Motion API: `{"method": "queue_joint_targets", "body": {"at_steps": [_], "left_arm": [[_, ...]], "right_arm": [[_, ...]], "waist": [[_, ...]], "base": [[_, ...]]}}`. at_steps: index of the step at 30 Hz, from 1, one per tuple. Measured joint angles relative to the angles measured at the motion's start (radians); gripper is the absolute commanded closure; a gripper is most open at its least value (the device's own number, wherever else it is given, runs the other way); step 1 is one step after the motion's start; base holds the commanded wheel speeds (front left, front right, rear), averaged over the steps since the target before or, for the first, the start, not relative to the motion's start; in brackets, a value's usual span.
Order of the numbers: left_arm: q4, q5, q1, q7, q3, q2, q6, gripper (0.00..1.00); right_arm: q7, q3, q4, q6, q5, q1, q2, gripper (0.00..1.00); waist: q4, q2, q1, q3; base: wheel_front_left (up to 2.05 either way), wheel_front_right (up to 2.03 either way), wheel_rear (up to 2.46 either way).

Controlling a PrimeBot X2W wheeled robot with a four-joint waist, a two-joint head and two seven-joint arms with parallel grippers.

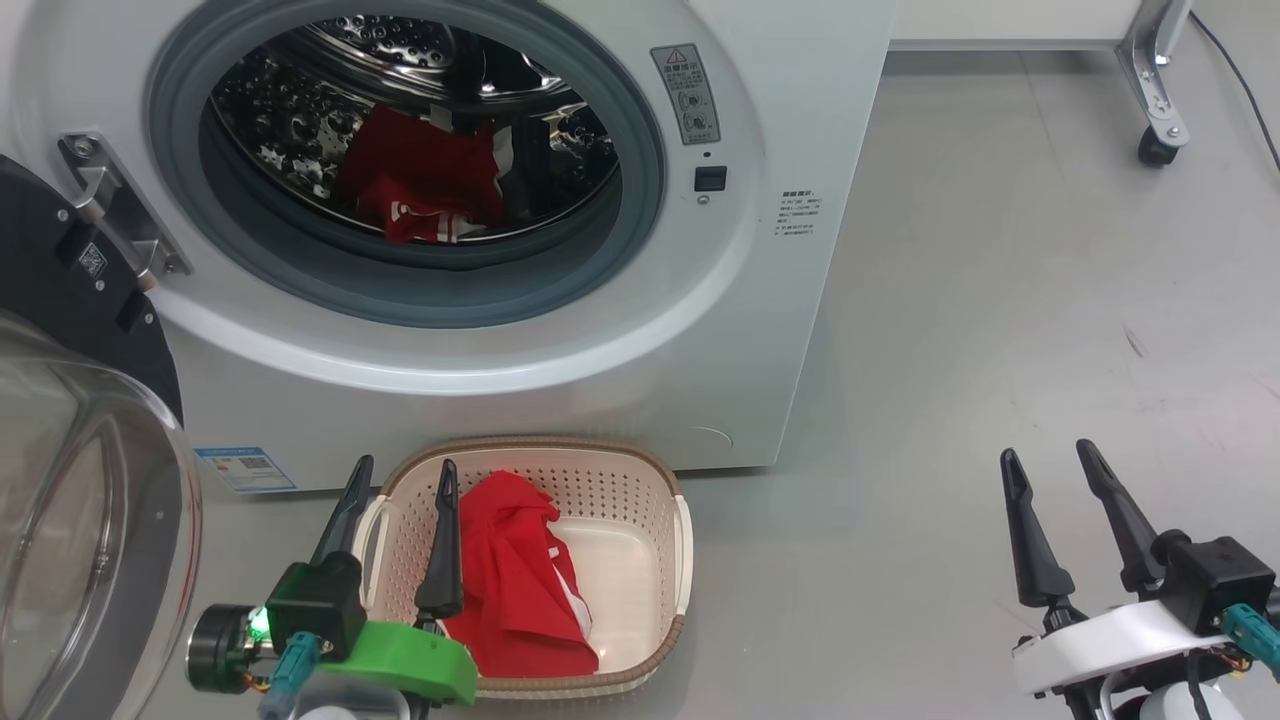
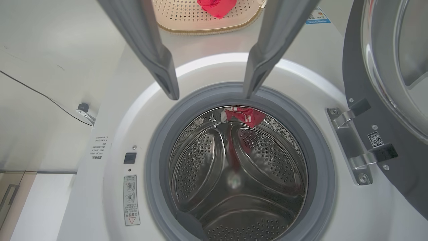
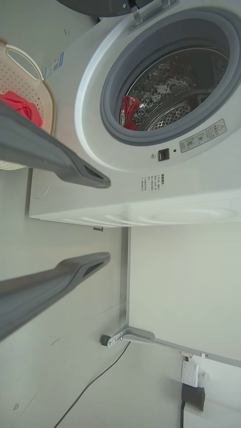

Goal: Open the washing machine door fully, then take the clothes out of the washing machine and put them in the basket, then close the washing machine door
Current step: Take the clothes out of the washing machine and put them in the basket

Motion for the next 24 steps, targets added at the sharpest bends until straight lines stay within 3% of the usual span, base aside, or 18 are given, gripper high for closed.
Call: {"method": "queue_joint_targets", "body": {"at_steps": [24], "left_arm": [[-0.082, 0.005, 0.046, 0.018, -0.004, 0.003, 0.0, 0.0]], "right_arm": [[0.0, 0.003, -0.026, -0.01, -0.007, 0.024, 0.007, 0.0]], "waist": [[0.003, 0.0, 0.0, -0.008]], "base": [[0.0, 0.0, 0.0]]}}
